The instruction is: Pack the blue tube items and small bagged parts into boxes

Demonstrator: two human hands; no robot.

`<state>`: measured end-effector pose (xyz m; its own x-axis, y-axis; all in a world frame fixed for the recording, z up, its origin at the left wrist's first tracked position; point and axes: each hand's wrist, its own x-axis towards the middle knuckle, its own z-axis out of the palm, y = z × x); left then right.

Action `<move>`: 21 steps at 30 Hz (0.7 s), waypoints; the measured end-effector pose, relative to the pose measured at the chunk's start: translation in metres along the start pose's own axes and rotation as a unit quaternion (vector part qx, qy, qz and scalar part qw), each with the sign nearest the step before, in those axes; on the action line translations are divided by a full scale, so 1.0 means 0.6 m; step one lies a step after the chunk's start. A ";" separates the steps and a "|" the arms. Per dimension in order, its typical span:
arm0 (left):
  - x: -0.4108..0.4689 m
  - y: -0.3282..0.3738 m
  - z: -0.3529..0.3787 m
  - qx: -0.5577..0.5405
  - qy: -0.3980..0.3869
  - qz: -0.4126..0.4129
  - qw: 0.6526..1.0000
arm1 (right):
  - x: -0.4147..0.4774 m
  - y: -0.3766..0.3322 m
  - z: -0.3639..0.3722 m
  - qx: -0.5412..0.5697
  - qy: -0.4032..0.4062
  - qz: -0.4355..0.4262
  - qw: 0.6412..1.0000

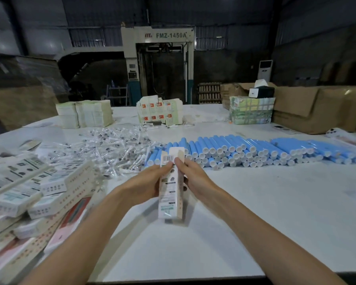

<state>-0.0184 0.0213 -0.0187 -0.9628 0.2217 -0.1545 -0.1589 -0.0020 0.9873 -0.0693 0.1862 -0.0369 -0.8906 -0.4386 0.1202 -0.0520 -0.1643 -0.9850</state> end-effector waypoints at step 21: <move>0.015 -0.023 -0.041 -0.160 0.188 0.119 0.962 | 0.267 -0.024 -0.019 -0.673 0.153 0.023 0.724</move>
<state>-0.0306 -0.0008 -0.0349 -0.9817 -0.1903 0.0117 0.0737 -0.3219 0.9439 -0.2162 0.1286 -0.0050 -0.9530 -0.1657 0.2535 -0.2281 0.9434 -0.2409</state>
